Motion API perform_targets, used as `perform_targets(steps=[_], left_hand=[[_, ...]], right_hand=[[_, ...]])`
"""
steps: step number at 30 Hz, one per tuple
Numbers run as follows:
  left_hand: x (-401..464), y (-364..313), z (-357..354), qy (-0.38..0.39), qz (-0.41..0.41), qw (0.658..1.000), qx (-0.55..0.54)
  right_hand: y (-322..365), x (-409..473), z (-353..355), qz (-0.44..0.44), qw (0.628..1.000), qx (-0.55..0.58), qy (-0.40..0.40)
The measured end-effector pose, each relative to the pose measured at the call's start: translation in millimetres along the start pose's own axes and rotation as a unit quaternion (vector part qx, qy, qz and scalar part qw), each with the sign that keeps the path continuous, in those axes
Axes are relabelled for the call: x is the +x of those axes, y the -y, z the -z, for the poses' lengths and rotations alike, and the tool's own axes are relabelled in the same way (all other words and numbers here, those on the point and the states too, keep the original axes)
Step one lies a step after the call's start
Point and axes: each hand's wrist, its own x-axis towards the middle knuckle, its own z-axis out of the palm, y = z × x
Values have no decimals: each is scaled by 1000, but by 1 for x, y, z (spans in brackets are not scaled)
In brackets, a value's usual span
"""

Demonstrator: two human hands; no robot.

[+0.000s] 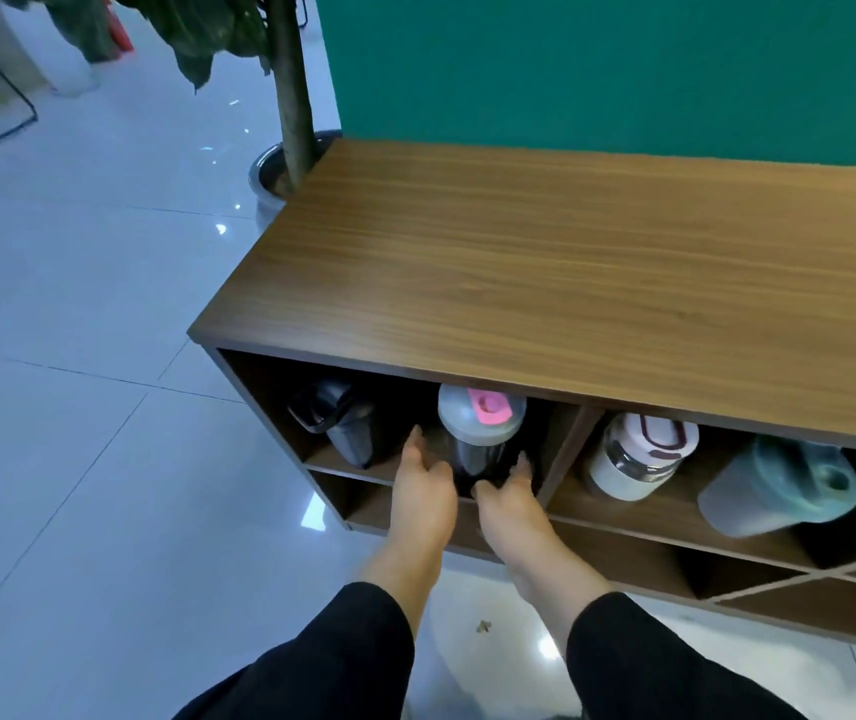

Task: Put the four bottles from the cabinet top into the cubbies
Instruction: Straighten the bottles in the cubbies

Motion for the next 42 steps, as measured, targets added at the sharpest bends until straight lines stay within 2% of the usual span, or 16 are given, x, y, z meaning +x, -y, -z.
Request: perform_targets(steps=[6,15,19,22,24,27,29,32,34,36,42], left_hand=[[20,3,-3,87,-41,995,39],[52,-1,5,118,-31,991,62],[49,0,4,127,-28,991,37],[53,10,4,86,10,996,-16],[49,16,11,10,82,995,-48],[38,24,29,-56,229,950,-205],[38,26,43,-110,258,927,-248],[45,22,63,-196,173,952,-158],[49,18,74,-203,97,968,-114],[56,19,83,-172,41,978,-108],[65,20,98,-65,-19,995,-72]], right_hand=[[7,17,4,69,991,-112,-17],[-13,17,0,70,992,-98,24],[-10,14,3,68,992,-106,31],[-9,8,0,49,993,-108,15],[-12,2,0,30,990,-134,16],[-13,-5,-10,34,984,-166,54],[-10,-6,-21,68,978,-180,82],[-4,-4,-38,131,969,-177,115],[-1,0,-49,146,969,-150,135],[3,7,-59,147,967,-128,163],[15,26,-81,154,961,-105,204]])
